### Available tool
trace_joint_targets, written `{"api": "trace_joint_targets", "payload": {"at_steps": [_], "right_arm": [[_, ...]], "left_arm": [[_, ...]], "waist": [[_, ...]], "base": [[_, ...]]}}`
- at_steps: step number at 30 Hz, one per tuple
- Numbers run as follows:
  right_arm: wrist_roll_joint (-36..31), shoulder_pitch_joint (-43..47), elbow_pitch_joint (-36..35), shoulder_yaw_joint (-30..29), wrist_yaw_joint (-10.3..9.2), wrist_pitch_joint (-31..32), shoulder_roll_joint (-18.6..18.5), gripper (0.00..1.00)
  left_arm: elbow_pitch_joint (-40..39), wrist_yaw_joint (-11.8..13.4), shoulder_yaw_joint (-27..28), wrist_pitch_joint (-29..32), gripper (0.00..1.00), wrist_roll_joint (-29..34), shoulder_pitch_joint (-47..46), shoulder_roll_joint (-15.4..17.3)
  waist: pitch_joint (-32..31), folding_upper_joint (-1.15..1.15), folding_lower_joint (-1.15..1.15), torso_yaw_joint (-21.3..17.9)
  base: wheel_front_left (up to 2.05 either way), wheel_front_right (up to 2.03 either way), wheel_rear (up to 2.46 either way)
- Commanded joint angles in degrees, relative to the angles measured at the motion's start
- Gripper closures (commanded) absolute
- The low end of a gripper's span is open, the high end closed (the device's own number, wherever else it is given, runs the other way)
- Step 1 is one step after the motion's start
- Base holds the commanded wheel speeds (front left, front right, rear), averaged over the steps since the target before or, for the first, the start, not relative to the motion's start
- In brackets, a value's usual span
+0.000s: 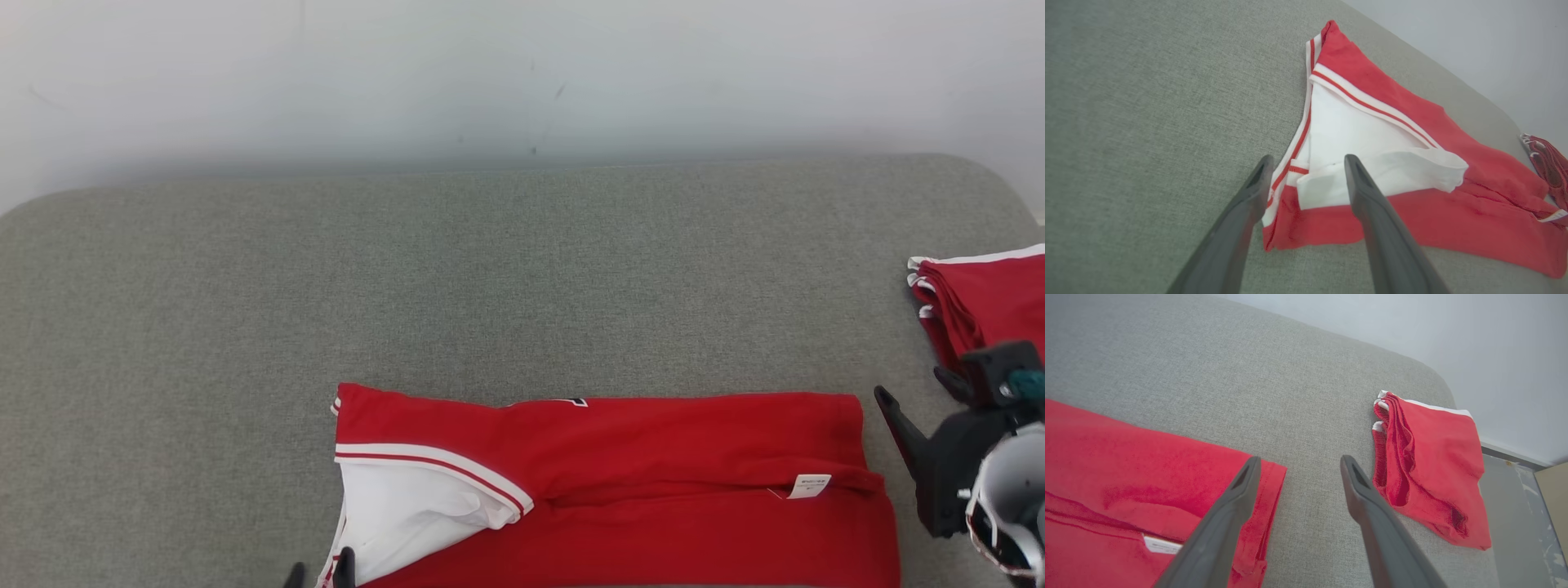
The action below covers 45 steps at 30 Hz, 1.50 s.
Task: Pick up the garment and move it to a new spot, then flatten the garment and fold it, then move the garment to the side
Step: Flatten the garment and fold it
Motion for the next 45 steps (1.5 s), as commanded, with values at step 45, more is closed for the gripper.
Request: {"api": "trace_joint_targets", "payload": {"at_steps": [45], "right_arm": [[-15.13, 3.8, 15.5, -29.52, 0.01, 4.19, 30.52, 0.0]], "left_arm": [[-9.38, -11.66, 18.91, -10.78, 0.0, 29.29, 1.68, -11.14]], "waist": [[-1.76, 0.0, 0.0, 3.81]], "base": [[0.0, 0.0, 0.0]]}}
